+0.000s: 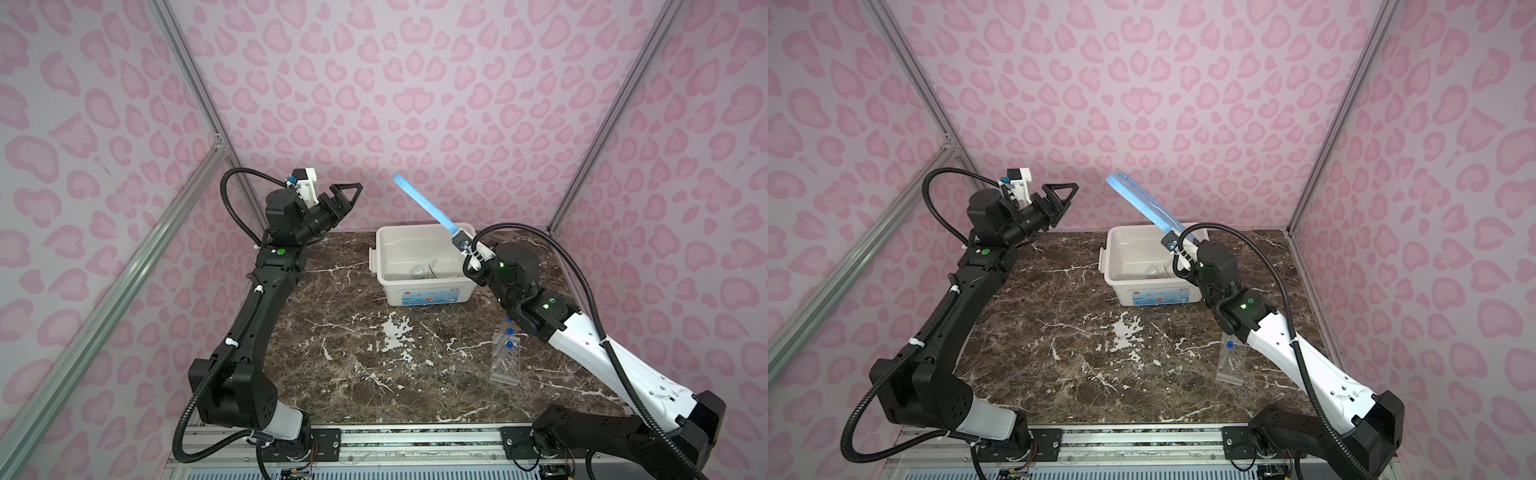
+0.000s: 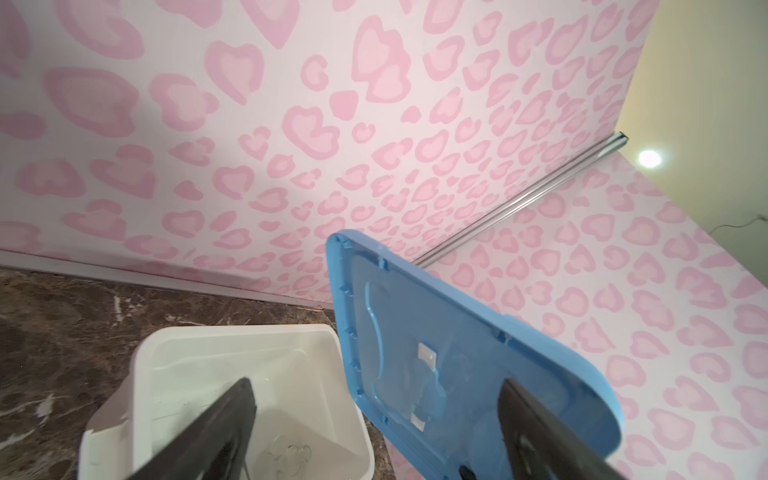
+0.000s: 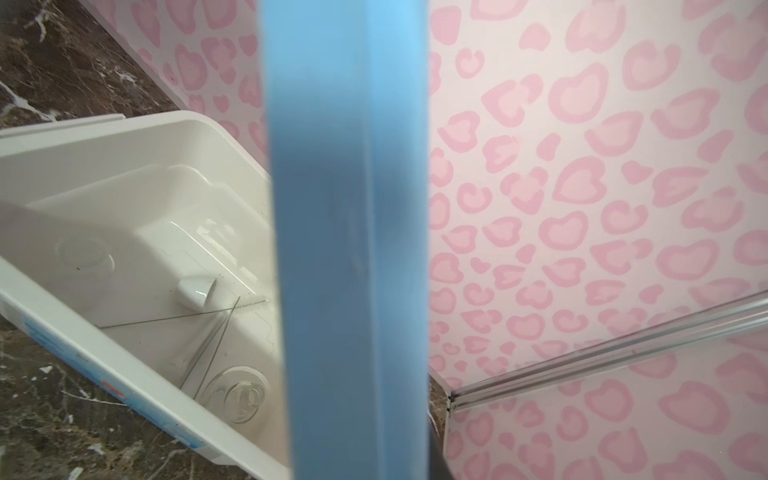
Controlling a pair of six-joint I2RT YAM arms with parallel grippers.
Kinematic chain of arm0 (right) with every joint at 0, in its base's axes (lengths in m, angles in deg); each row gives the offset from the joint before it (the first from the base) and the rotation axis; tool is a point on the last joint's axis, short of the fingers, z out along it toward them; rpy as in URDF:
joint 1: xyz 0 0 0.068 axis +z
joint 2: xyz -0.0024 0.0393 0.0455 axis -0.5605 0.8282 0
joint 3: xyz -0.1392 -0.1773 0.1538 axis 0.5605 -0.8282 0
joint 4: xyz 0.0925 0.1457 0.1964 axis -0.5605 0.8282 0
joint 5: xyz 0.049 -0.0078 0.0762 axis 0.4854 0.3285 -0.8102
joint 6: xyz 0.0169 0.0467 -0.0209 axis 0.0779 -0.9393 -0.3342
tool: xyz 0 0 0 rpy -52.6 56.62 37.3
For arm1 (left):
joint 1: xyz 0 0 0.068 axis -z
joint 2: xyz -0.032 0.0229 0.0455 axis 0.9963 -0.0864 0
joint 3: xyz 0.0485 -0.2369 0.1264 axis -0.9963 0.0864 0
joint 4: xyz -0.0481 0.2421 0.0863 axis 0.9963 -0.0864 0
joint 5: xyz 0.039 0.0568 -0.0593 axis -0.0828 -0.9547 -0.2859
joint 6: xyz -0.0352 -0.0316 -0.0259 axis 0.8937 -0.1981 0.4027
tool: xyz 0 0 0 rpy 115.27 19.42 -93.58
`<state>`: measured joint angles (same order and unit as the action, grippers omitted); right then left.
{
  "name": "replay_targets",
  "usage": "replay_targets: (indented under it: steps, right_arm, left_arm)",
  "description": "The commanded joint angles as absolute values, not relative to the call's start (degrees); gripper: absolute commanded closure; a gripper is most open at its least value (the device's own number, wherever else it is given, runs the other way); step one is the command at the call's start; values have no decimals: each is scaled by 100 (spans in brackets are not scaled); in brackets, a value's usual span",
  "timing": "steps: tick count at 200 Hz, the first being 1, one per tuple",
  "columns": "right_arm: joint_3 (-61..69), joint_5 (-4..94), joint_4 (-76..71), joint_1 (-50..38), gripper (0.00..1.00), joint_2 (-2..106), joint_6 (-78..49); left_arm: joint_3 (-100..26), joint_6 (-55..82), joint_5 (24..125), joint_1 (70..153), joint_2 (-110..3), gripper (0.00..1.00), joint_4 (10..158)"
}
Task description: Organize the chemistry lab equipment
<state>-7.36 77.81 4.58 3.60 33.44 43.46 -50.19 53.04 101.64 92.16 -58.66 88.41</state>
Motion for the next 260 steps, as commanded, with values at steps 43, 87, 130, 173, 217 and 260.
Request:
replay_targets:
  steps: [43,87,130,173,217,260]
  right_arm:
    - [-1332,8670,-1127,688,93,3458,5930]
    - [-1567,8762,-1718,866,93,3539,6374]
    - [-1664,8729,-1970,940,93,3604,6632]
    - [-1832,8702,-2182,954,93,3625,6897]
    - [-1908,8681,-2195,961,92,3712,6959]
    - [-2164,8763,-2532,956,90,3811,7142]
  left_arm:
    - [-4945,6128,10978,9284,-6157,9,9625]
    - [-4979,6176,11138,9416,-6382,13,9507]
    - [-5014,6176,11148,9570,-6578,18,9431]
    - [-5014,6106,11175,9629,-6699,34,9269]
    - [-4909,6123,11222,9656,-6770,56,9248]
    - [-4892,6358,11318,9663,-6886,75,9337]
